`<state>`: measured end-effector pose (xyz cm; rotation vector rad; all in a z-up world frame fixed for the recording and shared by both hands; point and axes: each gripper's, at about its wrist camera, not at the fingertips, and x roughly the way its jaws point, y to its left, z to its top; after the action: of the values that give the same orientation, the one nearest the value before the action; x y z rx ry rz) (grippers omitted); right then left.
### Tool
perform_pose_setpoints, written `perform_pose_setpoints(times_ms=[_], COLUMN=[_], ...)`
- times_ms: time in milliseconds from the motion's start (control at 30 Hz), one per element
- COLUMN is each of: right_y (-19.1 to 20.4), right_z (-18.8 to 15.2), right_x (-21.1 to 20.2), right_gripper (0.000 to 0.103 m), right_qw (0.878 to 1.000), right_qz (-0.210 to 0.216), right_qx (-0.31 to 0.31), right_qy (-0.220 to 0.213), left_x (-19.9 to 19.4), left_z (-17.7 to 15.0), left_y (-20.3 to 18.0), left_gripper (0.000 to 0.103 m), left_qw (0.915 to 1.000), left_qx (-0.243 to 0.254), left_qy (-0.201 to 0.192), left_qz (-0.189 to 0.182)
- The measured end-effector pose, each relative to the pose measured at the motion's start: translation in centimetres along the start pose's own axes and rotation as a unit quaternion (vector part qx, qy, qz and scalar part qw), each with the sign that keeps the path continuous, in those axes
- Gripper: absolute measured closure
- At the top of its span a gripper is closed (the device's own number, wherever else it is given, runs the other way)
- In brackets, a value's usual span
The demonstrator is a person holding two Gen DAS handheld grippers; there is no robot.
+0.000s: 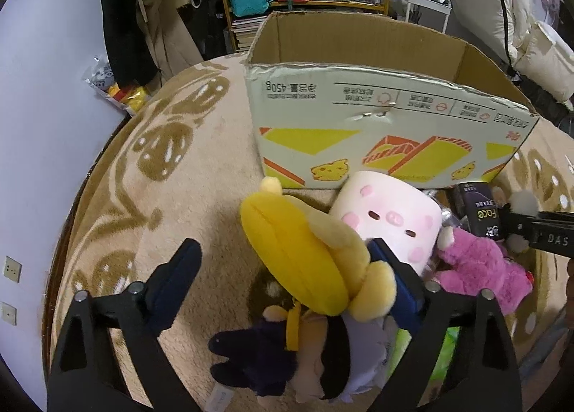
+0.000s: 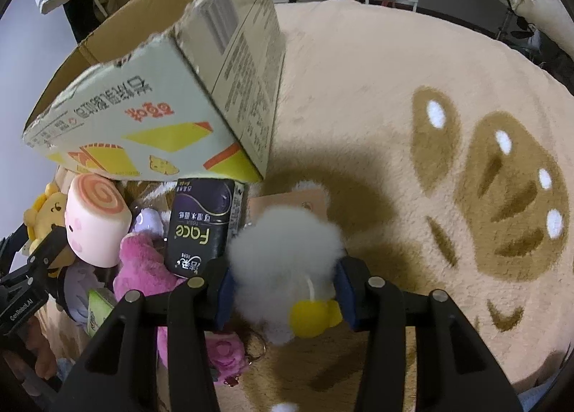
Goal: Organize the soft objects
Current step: 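Grasp the yellow plush with the left gripper while the right gripper grasps the white chick plush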
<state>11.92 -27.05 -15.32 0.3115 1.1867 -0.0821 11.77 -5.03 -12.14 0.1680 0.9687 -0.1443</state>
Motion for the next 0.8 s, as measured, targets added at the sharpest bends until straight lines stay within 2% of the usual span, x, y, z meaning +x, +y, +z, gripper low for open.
perform_pose_setpoints(times_ms=[100, 200, 267, 400, 633, 800], right_y=[0.1, 0.0, -0.1, 0.1, 0.3, 0.8], right_z=[0.2, 0.4, 0.5, 0.4, 0.1, -0.3], right_x=[0.4, 0.7, 0.8, 0.8, 0.3, -0.8], right_gripper=[0.056, 0.062, 0.062, 0.064, 0.065, 0.066], right_qw=[1.0, 1.0, 1.0, 1.0, 1.0, 1.0], right_qz=[-0.002, 0.007, 0.009, 0.014, 0.011, 0.014], right_qx=[-0.005, -0.006, -0.007, -0.003, -0.005, -0.007], right_qy=[0.0, 0.002, 0.002, 0.002, -0.001, -0.013], left_x=[-0.1, -0.2, -0.5, -0.5, -0.9, -1.0], left_z=[-0.2, -0.2, -0.3, -0.4, -0.3, -0.4], left_y=[-0.2, -0.4, -0.7, -0.9, 0.3, 1.2], left_gripper=[0.018, 0.034, 0.045, 0.046, 0.049, 0.051], left_qw=[1.0, 0.9997, 0.9993, 0.9992, 0.9985, 0.9979], left_qx=[0.005, 0.002, 0.007, 0.011, -0.02, -0.044], left_qy=[-0.002, 0.003, 0.002, -0.003, 0.003, 0.001], left_qz=[-0.003, -0.025, -0.036, -0.039, -0.051, -0.046])
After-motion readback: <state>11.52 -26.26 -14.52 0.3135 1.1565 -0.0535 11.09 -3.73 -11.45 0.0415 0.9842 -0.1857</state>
